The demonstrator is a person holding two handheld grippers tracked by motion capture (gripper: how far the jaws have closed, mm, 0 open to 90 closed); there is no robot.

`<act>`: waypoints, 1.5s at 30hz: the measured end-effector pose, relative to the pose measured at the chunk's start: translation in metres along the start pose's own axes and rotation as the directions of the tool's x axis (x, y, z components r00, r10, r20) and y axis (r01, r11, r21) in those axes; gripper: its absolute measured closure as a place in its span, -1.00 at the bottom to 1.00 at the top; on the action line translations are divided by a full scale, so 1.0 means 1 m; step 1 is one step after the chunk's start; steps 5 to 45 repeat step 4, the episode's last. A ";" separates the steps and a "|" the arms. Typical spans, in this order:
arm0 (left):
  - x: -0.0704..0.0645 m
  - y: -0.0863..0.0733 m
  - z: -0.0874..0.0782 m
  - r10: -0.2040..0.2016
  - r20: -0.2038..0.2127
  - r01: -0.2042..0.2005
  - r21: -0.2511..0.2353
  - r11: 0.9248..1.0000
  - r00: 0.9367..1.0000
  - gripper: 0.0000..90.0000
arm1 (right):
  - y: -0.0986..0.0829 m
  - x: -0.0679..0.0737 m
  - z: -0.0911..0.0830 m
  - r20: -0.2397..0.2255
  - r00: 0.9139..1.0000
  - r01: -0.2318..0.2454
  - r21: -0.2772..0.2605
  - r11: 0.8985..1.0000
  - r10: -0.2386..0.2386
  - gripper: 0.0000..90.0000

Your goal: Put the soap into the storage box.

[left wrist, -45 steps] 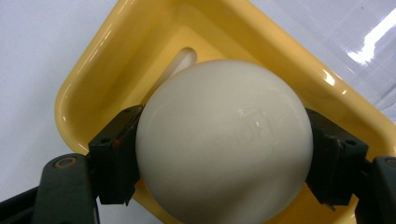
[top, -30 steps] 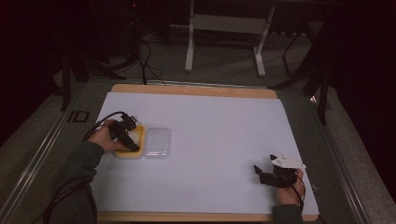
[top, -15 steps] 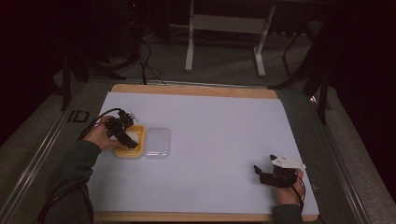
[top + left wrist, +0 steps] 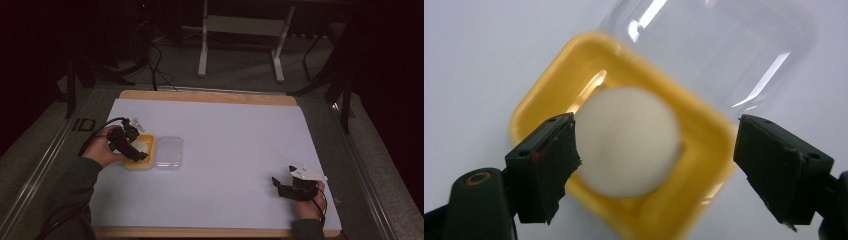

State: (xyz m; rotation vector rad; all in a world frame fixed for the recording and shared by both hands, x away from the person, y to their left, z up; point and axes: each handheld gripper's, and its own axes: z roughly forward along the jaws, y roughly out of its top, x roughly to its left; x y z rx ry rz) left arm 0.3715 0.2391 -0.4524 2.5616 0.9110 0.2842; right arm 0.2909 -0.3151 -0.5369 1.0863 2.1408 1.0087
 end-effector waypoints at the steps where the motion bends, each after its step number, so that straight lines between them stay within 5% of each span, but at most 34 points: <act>1: -0.005 -0.002 -0.003 0.008 0.006 -0.008 -0.030 1.000 1.000 -0.59 | 0.000 0.000 0.000 0.000 1.000 -0.001 0.000 1.000 0.001 -0.55; 3: -0.018 -0.008 -0.008 0.015 0.003 -0.014 -0.085 0.996 1.000 -0.59 | 0.000 0.000 0.001 -0.003 1.000 -0.003 0.006 1.000 0.003 -0.56; 45: -0.018 -0.008 -0.008 0.015 0.003 -0.014 -0.085 0.996 1.000 -0.59 | 0.000 0.000 0.001 -0.003 1.000 -0.003 0.006 1.000 0.003 -0.56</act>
